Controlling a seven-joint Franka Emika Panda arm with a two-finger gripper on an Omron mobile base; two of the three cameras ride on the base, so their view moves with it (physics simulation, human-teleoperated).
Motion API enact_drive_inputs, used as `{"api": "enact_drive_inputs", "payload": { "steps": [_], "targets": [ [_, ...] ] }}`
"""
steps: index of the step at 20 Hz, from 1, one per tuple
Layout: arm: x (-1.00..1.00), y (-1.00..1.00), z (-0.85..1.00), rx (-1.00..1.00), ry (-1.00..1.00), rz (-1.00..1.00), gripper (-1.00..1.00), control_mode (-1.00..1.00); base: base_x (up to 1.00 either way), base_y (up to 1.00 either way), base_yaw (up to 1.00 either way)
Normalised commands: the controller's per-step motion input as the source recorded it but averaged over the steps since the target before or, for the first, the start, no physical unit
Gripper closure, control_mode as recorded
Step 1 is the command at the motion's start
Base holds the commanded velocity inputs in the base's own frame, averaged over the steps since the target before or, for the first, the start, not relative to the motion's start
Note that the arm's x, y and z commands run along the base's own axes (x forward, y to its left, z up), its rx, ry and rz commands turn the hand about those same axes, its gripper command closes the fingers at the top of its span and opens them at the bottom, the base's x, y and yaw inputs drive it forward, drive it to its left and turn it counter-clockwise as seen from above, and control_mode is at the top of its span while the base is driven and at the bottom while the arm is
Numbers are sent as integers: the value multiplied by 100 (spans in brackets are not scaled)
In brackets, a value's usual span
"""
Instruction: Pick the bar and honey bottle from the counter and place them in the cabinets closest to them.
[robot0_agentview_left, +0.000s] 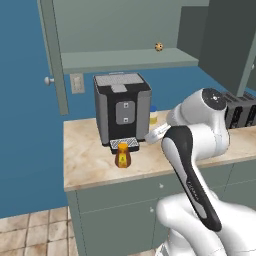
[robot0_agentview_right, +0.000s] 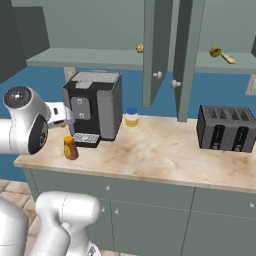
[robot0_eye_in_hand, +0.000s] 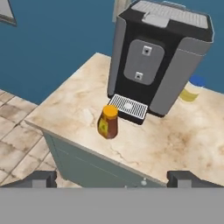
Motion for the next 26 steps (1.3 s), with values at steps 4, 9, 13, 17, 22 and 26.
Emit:
{"api": "enact_drive_inputs", "payload": {
  "steps": [4, 9, 13, 17, 22, 26],
  "targets": [
    [0, 1, -24, 1, 15, 8, -100, -100, 0, 0, 0],
    [2, 0, -24, 3, 15, 12, -100, -100, 0, 0, 0],
    [6, 0, -23, 1, 13, 13, -100, -100, 0, 0, 0],
    [15, 0, -21, 0, 11, 12, -100, -100, 0, 0, 0],
    [20, 0, -20, 0, 4, 11, -100, -100, 0, 0, 0],
    [25, 11, -17, 0, 0, 8, -100, -100, 0, 0, 0]
  ]
}}
